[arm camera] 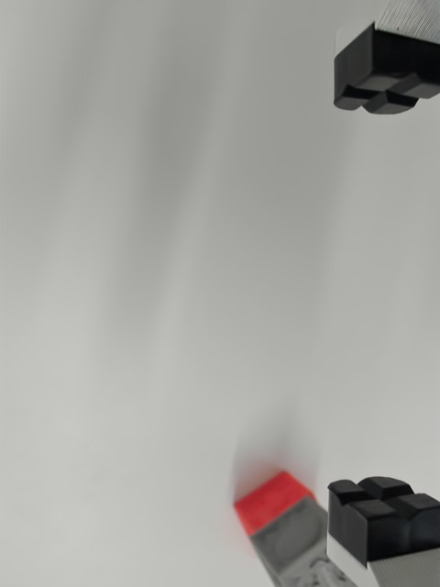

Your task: Destack cube

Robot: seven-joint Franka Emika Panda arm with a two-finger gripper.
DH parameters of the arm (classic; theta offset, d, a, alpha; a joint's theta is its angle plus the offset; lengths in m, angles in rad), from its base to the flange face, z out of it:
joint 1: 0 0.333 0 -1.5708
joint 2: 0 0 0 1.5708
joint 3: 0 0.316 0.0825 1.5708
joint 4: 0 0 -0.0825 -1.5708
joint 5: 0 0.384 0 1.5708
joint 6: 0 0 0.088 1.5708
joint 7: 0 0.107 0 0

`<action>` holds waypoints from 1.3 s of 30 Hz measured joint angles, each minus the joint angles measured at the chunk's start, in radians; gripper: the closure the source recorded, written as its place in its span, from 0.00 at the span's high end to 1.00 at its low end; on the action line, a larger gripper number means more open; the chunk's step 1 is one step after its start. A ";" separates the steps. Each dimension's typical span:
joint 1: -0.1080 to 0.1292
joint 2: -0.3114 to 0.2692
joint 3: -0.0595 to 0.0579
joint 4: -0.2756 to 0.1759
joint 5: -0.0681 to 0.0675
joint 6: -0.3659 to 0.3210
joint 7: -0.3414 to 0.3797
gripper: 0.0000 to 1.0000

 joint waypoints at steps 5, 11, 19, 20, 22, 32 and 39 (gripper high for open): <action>0.011 -0.011 0.008 -0.032 0.003 0.020 -0.015 1.00; 0.027 -0.024 0.019 -0.074 0.007 0.048 -0.034 1.00; 0.050 -0.038 0.035 -0.129 0.014 0.086 -0.061 1.00; 0.054 -0.039 0.037 -0.136 0.015 0.091 -0.065 1.00; 0.061 -0.043 0.042 -0.152 0.016 0.102 -0.072 1.00; 0.099 -0.054 0.068 -0.222 0.025 0.159 -0.108 1.00; 0.127 -0.056 0.087 -0.264 0.032 0.197 -0.130 1.00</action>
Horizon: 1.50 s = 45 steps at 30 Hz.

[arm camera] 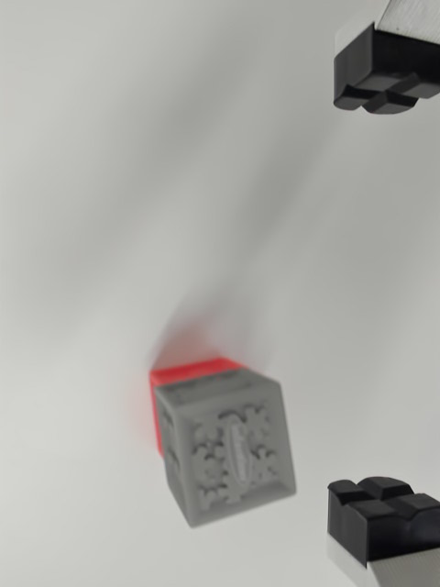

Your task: Destack cube

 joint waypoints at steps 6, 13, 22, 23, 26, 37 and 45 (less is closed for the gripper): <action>0.024 0.000 0.018 -0.034 0.005 0.033 -0.018 1.00; 0.054 0.007 0.039 -0.068 0.010 0.073 -0.037 1.00; 0.085 0.040 0.062 -0.098 0.009 0.135 -0.049 1.00; 0.085 0.052 0.061 -0.099 0.006 0.148 -0.047 1.00; 0.084 0.095 0.057 -0.101 -0.008 0.188 -0.039 1.00; 0.086 0.203 0.044 -0.105 -0.064 0.297 0.001 1.00; 0.095 0.273 0.027 -0.101 -0.102 0.359 0.028 1.00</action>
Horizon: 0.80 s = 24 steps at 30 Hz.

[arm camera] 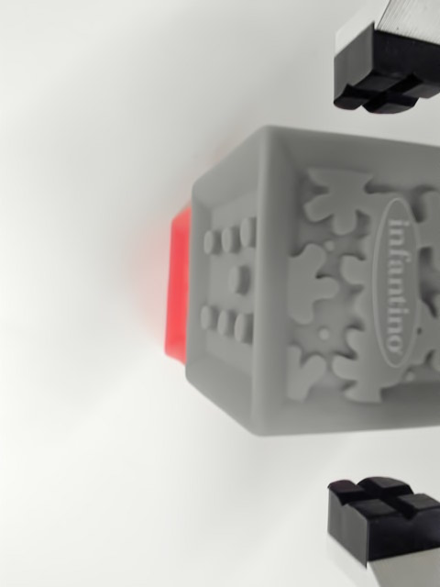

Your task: Destack cube

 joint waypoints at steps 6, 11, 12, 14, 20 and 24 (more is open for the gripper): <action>0.008 0.032 -0.012 0.004 -0.018 0.029 0.014 1.00; 0.015 0.047 -0.020 0.006 -0.025 0.042 0.018 1.00; 0.015 0.048 -0.020 0.006 -0.025 0.042 0.019 0.00; 0.016 0.048 -0.021 0.006 -0.025 0.043 0.019 0.00; 0.016 0.048 -0.021 0.007 -0.025 0.043 0.019 0.00; 0.016 0.048 -0.021 0.007 -0.025 0.043 0.019 0.00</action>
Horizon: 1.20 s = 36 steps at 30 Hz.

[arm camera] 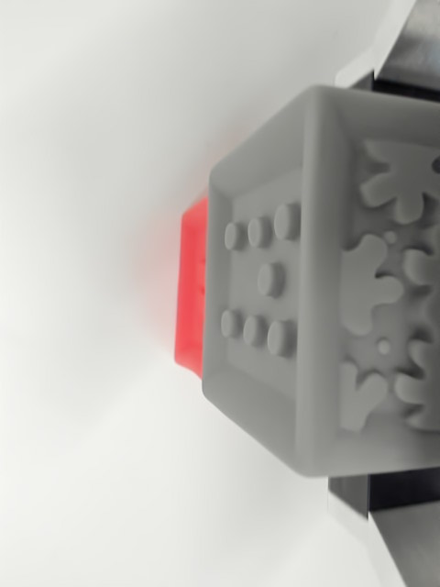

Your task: Destack cube

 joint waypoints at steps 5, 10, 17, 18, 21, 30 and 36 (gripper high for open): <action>0.000 0.000 0.000 0.000 0.000 0.000 0.000 0.00; 0.000 0.000 0.000 0.000 0.000 0.000 0.000 0.00; 0.000 0.000 0.000 0.000 0.000 0.000 0.000 0.00; 0.000 0.000 0.000 0.000 0.000 0.000 0.000 0.00; 0.000 0.000 0.000 0.000 0.000 0.000 0.000 0.00; -0.002 -0.007 0.002 -0.001 0.002 -0.005 -0.002 0.00; -0.004 -0.029 0.007 -0.004 0.013 -0.022 -0.009 0.00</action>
